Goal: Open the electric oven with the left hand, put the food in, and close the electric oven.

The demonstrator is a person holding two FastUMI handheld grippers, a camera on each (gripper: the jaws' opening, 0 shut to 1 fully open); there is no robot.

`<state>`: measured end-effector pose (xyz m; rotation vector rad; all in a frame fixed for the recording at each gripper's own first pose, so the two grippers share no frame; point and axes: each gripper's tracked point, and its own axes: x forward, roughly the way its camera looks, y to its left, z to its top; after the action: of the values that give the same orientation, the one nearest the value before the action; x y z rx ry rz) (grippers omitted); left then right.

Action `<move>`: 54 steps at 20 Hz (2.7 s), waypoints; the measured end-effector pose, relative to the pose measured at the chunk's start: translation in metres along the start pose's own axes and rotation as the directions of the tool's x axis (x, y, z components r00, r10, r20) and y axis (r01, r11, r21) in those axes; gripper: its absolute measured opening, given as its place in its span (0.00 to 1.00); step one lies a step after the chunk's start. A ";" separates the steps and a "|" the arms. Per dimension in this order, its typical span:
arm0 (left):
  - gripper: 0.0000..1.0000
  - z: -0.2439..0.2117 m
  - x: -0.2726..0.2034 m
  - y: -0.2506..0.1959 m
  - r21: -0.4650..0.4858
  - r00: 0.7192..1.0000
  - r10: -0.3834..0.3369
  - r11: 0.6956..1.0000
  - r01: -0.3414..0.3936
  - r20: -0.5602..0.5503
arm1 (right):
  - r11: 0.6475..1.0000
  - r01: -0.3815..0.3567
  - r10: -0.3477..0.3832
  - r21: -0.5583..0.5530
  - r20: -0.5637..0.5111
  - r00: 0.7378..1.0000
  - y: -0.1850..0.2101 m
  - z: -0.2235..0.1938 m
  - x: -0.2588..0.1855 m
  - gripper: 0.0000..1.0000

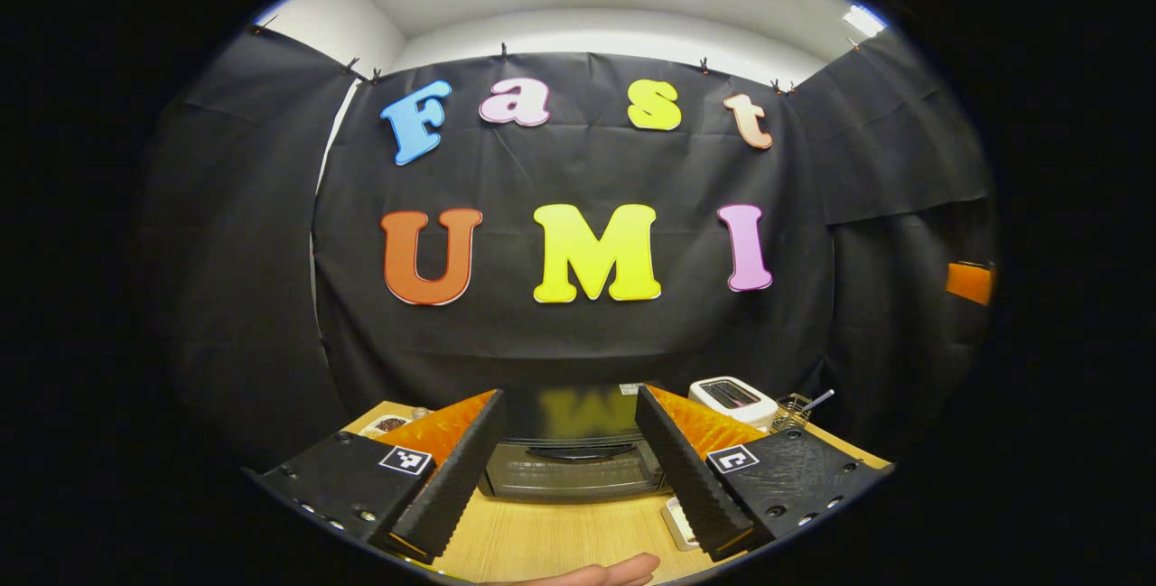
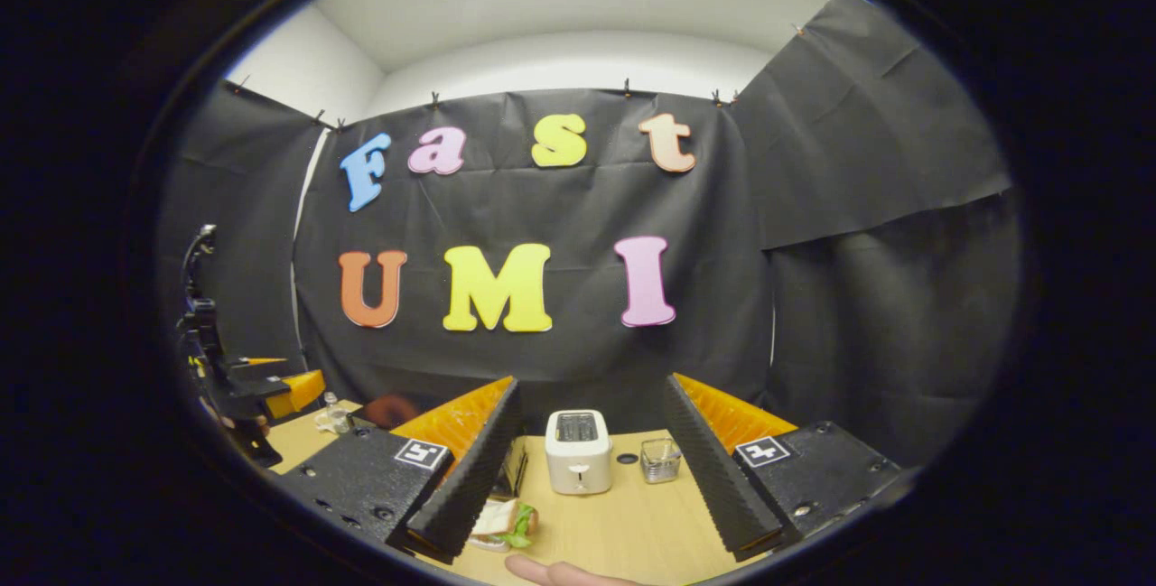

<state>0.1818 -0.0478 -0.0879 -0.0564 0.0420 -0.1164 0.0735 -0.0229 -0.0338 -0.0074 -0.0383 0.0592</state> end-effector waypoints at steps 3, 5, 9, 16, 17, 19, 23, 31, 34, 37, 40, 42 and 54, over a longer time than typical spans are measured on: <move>0.95 -0.017 0.030 -0.006 -0.002 0.999 -0.014 1.000 0.014 -0.029 | 1.000 -0.022 0.022 -0.008 0.002 1.000 0.005 -0.003 0.000 0.90; 0.94 -0.032 0.050 -0.015 -0.011 0.998 -0.026 1.000 0.025 -0.057 | 0.999 -0.049 0.049 -0.007 -0.006 0.999 0.012 -0.008 -0.002 1.00; 0.90 -0.075 0.087 -0.036 -0.027 0.987 -0.055 0.998 0.052 -0.149 | 0.998 -0.063 0.063 -0.028 0.008 0.998 0.012 -0.005 -0.003 1.00; 0.94 -0.148 0.125 -0.048 -0.004 0.937 -0.036 0.999 0.037 -0.348 | 0.998 -0.041 0.042 -0.039 0.014 0.999 -0.006 -0.017 -0.014 0.90; 0.95 -0.151 0.129 -0.047 0.018 0.937 -0.028 0.999 0.037 -0.347 | 0.999 -0.036 0.036 -0.040 0.013 0.999 -0.010 -0.019 -0.015 0.90; 0.97 -0.157 0.135 -0.049 0.062 0.935 -0.006 0.998 0.030 -0.354 | 0.999 -0.024 0.024 -0.044 0.009 1.000 -0.017 -0.026 -0.016 1.00; 0.98 -0.162 0.140 -0.045 0.100 0.922 0.019 0.995 0.021 -0.386 | 0.999 -0.023 0.022 -0.040 -0.027 0.999 -0.026 -0.043 -0.013 1.00; 0.99 -0.164 0.135 -0.036 0.016 0.891 0.024 1.000 -0.019 -0.454 | 0.999 -0.012 0.010 -0.039 -0.045 0.999 -0.041 -0.051 -0.016 0.90; 0.99 -0.164 0.125 -0.036 0.029 0.886 0.029 0.999 -0.017 -0.462 | 0.999 -0.020 0.018 -0.036 -0.047 0.999 -0.039 -0.053 -0.021 0.90; 0.99 -0.166 0.115 -0.037 0.030 0.886 0.025 0.999 -0.013 -0.464 | 0.999 -0.026 0.024 -0.035 -0.063 0.998 -0.036 -0.054 -0.027 0.91; 0.99 -0.173 0.090 -0.039 0.021 0.877 0.019 1.000 -0.010 -0.479 | 0.999 -0.031 0.029 -0.036 -0.064 0.998 -0.036 -0.053 -0.037 0.91; 0.99 -0.180 0.071 -0.041 0.015 0.876 0.014 1.000 -0.007 -0.483 | 0.999 -0.029 0.027 -0.037 -0.055 0.998 -0.037 -0.050 -0.045 1.00; 0.98 -0.278 -0.022 -0.049 -0.013 0.796 -0.001 1.000 -0.008 -0.605 | 0.996 -0.069 0.064 -0.056 -0.080 0.995 -0.011 -0.068 -0.075 1.00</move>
<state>0.1423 -0.1090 -0.3617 -0.0316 0.6922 -0.1268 0.0016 -0.0389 -0.1045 -0.0696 0.0389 0.1242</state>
